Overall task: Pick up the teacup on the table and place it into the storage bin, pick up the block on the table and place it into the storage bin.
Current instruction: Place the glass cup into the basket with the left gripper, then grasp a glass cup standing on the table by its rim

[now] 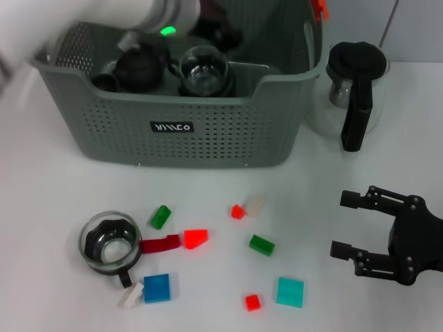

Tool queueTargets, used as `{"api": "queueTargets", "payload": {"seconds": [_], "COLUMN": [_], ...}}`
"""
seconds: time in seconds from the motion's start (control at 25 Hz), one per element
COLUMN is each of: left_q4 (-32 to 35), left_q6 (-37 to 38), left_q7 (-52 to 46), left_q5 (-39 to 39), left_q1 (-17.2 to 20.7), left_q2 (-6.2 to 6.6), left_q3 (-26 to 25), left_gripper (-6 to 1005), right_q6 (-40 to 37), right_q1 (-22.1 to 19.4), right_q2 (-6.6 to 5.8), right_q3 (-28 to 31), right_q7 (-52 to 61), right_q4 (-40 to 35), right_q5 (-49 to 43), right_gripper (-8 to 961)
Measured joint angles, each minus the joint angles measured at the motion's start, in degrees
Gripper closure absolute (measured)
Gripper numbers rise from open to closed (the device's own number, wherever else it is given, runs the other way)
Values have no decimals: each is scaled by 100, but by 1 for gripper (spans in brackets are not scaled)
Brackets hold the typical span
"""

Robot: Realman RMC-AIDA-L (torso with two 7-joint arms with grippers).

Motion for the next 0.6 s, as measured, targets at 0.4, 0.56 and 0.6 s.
{"api": "queueTargets", "payload": {"seconds": [0.4, 0.56, 0.6], "left_q4": [-3001, -2590, -2425], "left_q6": [3158, 4728, 5224], "left_q7": [1580, 2813, 3204], "left_q5": [-2997, -3453, -3446], "left_q1": [2104, 2346, 2427], "left_q2": [-4, 15, 32], "left_q3": [-2124, -3240, -3418], "left_gripper": [561, 560, 560], "right_q6": [-16, -18, -18], "right_q1": [84, 123, 137], "right_q2": [-9, -3, -4], "right_q3": [-3, -3, -3], "right_q7": [19, 21, 22], "right_q4": [-32, -45, -35], "right_q5": [27, 35, 36], "right_gripper": [129, 129, 129]}}
